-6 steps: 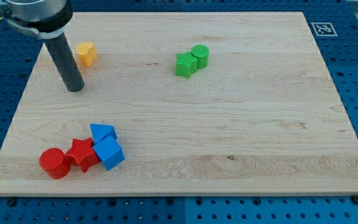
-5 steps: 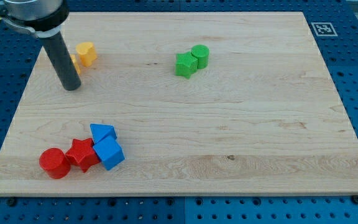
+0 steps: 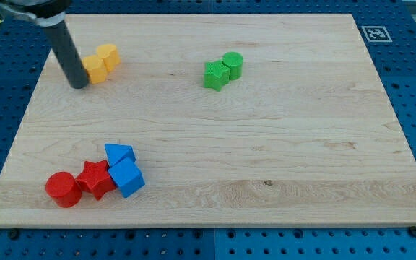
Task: Move the yellow blocks towards the top center of the board
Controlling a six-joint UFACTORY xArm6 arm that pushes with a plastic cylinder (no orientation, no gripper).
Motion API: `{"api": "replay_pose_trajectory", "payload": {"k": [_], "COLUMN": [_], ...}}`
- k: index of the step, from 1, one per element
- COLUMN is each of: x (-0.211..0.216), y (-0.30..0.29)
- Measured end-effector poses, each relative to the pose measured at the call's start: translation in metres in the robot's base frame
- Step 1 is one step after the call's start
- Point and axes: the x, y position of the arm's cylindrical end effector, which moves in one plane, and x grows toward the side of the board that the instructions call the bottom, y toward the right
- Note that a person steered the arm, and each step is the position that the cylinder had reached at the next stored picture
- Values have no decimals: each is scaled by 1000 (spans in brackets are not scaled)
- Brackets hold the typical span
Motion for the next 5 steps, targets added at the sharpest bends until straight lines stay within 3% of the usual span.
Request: {"api": "replay_pose_trajectory", "payload": {"k": [5], "x": [-104], "y": [31]}}
